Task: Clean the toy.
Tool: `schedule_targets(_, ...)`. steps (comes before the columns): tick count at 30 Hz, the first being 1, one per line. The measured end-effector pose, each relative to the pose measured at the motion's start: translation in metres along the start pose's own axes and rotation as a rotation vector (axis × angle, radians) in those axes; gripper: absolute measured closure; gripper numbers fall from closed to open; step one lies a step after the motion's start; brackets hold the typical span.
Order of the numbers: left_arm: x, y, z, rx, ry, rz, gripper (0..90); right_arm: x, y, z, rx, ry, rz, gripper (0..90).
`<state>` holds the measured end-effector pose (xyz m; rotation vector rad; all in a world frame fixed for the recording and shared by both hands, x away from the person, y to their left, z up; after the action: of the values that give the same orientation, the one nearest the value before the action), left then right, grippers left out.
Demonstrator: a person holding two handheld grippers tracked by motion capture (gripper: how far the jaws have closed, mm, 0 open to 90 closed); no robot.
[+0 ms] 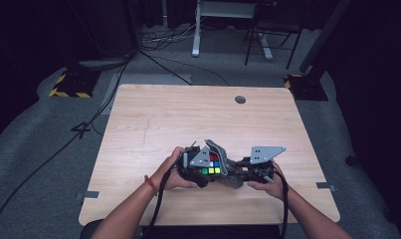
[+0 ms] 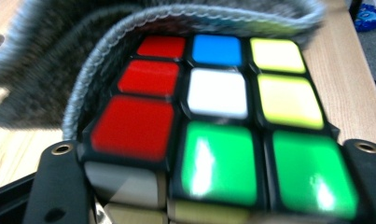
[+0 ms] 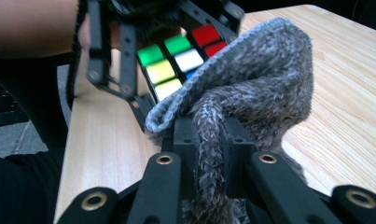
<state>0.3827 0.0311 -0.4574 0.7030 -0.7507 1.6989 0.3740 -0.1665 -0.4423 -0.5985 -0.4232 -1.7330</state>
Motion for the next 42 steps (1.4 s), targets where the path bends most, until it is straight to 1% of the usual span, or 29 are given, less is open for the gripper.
schedule_targets(1, -0.001, 0.001, 0.000, -0.007, -0.011, 0.009, 28.2, 0.000, -0.003, 0.003, 0.008, 0.006, 0.008, 79.9)
schedule_targets(3, -0.003, 0.004, 0.001, -0.038, -0.027, 0.009, 33.4, -0.002, -0.006, 0.007, 0.031, -0.006, 0.000, 79.9)
schedule_targets(4, -0.004, 0.005, 0.001, -0.040, -0.031, 0.012, 33.5, -0.004, -0.008, 0.008, 0.041, -0.007, -0.005, 79.9)
schedule_targets(7, -0.005, 0.003, -0.001, -0.027, -0.031, 0.007, 33.7, -0.005, -0.006, 0.006, 0.039, -0.016, -0.013, 80.0)
schedule_targets(8, -0.004, 0.003, -0.001, -0.021, -0.026, 0.003, 33.7, -0.005, -0.005, 0.005, 0.033, -0.017, -0.015, 80.0)
schedule_targets(9, -0.004, 0.002, -0.001, -0.017, -0.020, 0.002, 33.7, -0.004, -0.003, 0.002, 0.036, -0.036, -0.029, 80.0)
schedule_targets(10, -0.003, 0.002, -0.001, -0.018, -0.012, 0.003, 33.7, -0.004, -0.003, 0.002, 0.036, -0.036, -0.029, 80.0)
schedule_targets(12, -0.001, 0.002, 0.000, -0.014, 0.006, -0.004, 33.8, -0.006, -0.002, -0.001, 0.040, -0.067, -0.037, 79.9)
schedule_targets(14, 0.001, 0.001, 0.000, -0.019, 0.010, 0.013, 33.8, -0.007, 0.001, -0.006, 0.033, -0.108, -0.039, 79.9)
schedule_targets(15, 0.002, 0.001, 0.000, -0.012, 0.014, 0.007, 33.8, -0.009, 0.004, -0.009, 0.026, -0.137, -0.035, 79.9)
schedule_targets(16, 0.003, 0.001, 0.000, -0.009, 0.020, 0.010, 33.8, -0.010, 0.006, -0.012, 0.020, -0.152, -0.038, 79.9)
schedule_targets(18, 0.003, 0.000, 0.000, -0.008, 0.025, 0.012, 33.8, -0.010, 0.009, -0.014, 0.002, -0.155, -0.029, 79.9)
schedule_targets(19, 0.003, 0.000, 0.000, -0.014, 0.018, 0.013, 33.8, -0.010, 0.009, -0.014, 0.004, -0.156, -0.034, 79.9)
schedule_targets(22, -0.002, 0.003, 0.000, -0.021, 0.003, 0.009, 33.8, -0.006, 0.002, -0.005, 0.025, -0.092, -0.022, 79.8)
schedule_targets(24, -0.004, 0.005, 0.002, -0.037, -0.011, 0.005, 33.8, -0.002, -0.007, 0.006, 0.055, -0.037, -0.021, 79.7)
schedule_targets(25, -0.005, 0.006, 0.002, -0.044, -0.017, 0.009, 33.8, -0.002, -0.010, 0.009, 0.060, -0.030, -0.024, 79.7)
schedule_targets(26, -0.005, 0.006, 0.002, -0.037, -0.015, 0.012, 33.8, -0.003, -0.012, 0.011, 0.077, -0.036, -0.041, 79.7)
schedule_targets(27, -0.004, 0.006, 0.001, -0.032, -0.011, 0.007, 33.9, -0.003, -0.011, 0.012, 0.072, -0.032, -0.059, 79.7)
schedule_targets(28, -0.003, 0.006, 0.001, -0.032, -0.006, 0.009, 33.9, -0.003, -0.011, 0.012, 0.072, -0.032, -0.059, 79.7)
schedule_targets(29, -0.002, 0.006, 0.002, -0.040, -0.003, 0.011, 33.8, -0.004, -0.008, 0.011, 0.061, -0.042, -0.064, 79.6)
schedule_targets(30, -0.001, 0.007, 0.002, -0.049, -0.004, 0.010, 33.8, -0.006, -0.005, 0.009, 0.057, -0.071, -0.078, 79.6)
schedule_targets(32, -0.001, 0.008, 0.002, -0.057, -0.007, 0.012, 33.8, -0.009, 0.000, 0.005, 0.035, -0.108, -0.065, 79.4)
schedule_targets(33, -0.001, 0.007, 0.002, -0.059, -0.006, 0.005, 33.8, -0.010, 0.002, 0.003, 0.028, -0.124, -0.064, 79.4)
schedule_targets(34, 0.000, 0.007, 0.003, -0.069, -0.006, 0.005, 33.8, -0.012, 0.004, -0.001, 0.023, -0.157, -0.060, 79.4)
schedule_targets(35, 0.000, 0.007, 0.003, -0.067, -0.003, 0.009, 33.8, -0.012, 0.005, -0.004, 0.021, -0.170, -0.057, 79.4)
schedule_targets(37, 0.002, 0.006, 0.003, -0.063, 0.000, 0.010, 33.8, -0.012, 0.005, -0.008, 0.021, -0.173, -0.046, 79.3)
schedule_targets(39, 0.002, 0.004, 0.002, -0.056, 0.001, 0.018, 33.8, -0.009, 0.002, -0.009, 0.031, -0.160, -0.036, 79.2)
schedule_targets(41, 0.001, 0.003, 0.001, -0.037, 0.003, 0.012, 33.9, -0.006, -0.003, -0.005, 0.049, -0.138, -0.029, 79.3)
schedule_targets(42, 0.000, 0.004, 0.001, -0.039, 0.001, 0.010, 33.8, -0.004, -0.006, -0.002, 0.061, -0.117, -0.026, 79.2)
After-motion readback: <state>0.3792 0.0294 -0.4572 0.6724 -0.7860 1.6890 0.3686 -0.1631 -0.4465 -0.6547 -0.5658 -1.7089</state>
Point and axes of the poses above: each handheld gripper's, and its own axes: x roughly backward along the jaws, z roughly out of its top, y roughly to its right, the point moved 3 cm from there along -x, roughly forward along the jaws, and after that the axes turned 10 degrees about -y, right-handed, at the moved point
